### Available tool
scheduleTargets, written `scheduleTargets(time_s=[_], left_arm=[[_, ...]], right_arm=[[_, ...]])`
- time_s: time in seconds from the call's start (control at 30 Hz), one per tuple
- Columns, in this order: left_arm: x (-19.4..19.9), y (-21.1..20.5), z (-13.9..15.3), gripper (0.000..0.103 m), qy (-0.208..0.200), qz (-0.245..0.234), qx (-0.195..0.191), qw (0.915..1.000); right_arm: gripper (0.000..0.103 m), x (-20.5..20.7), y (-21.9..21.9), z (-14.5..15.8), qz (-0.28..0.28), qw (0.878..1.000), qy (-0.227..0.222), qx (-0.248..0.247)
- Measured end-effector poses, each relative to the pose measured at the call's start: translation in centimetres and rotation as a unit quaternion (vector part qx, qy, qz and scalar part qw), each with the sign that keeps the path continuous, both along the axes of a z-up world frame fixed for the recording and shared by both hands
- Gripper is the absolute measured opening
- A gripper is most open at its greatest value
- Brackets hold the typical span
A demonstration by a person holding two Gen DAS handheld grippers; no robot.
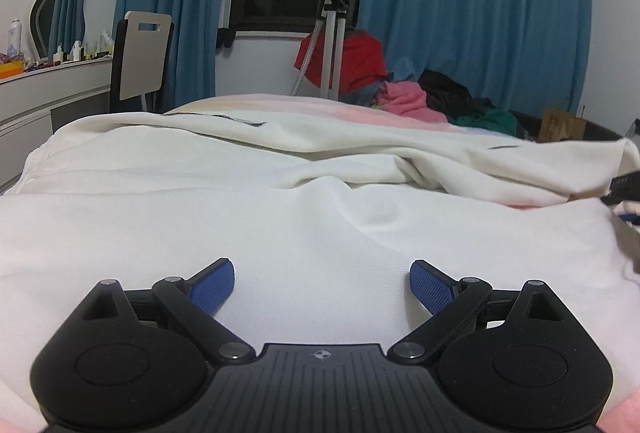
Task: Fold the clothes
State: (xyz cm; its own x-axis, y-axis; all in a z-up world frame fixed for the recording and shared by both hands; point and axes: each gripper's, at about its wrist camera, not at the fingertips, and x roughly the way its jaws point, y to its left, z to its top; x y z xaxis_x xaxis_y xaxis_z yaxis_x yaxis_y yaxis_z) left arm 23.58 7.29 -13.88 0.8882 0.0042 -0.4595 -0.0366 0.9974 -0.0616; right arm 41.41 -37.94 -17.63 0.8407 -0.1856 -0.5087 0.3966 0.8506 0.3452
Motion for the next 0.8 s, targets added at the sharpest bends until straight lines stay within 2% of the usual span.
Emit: scheduleTargets(time_s=[0.03,0.07,0.1,0.27,0.4,0.43,0.57,0.67,0.8], left_arm=[[0.0,0.0,-0.1,0.096,0.001,0.0,0.0,1.0],[0.1,0.1,-0.1,0.096,0.001,0.0,-0.001,1.0],[0.1,0.1,-0.2,0.096,0.002,-0.001,-0.002,1.0],[0.0,0.4,-0.2,0.096,0.0,-0.002,-0.006,1.0],[-0.2,0.8,-0.1,0.096,-0.004,-0.001,-0.015,0.9999],[-0.3,0.9,0.0,0.096,-0.005,-0.001,-0.017,0.9998],[-0.3,1.0,0.0,0.096,-0.005,0.002,-0.023,0.9997],[-0.1,1.1,-0.1,0.096,-0.002,0.001,-0.024,0.9997],[0.3,1.4,-0.3,0.096,0.0,0.001,-0.038,0.9993]], right_arm=[[0.026,0.2,-0.4,0.1,0.0,1.0,-0.009,0.007],[0.016,0.3,-0.6,0.3,0.001,1.0,-0.017,0.011],[0.011,0.4,-0.5,0.6,0.003,1.0,-0.026,0.006],[0.009,-2.7,2.0,5.2,0.004,0.989,-0.118,-0.085],[0.008,-4.9,2.8,10.1,-0.019,0.974,-0.193,-0.118],[0.008,-4.4,2.6,11.3,-0.022,0.972,-0.197,-0.122],[0.008,1.1,0.7,16.0,-0.013,0.977,-0.161,-0.141],[0.008,6.1,-0.6,18.5,0.003,0.985,-0.104,-0.141],[0.008,8.9,-1.6,21.0,0.019,0.984,-0.142,-0.102]])
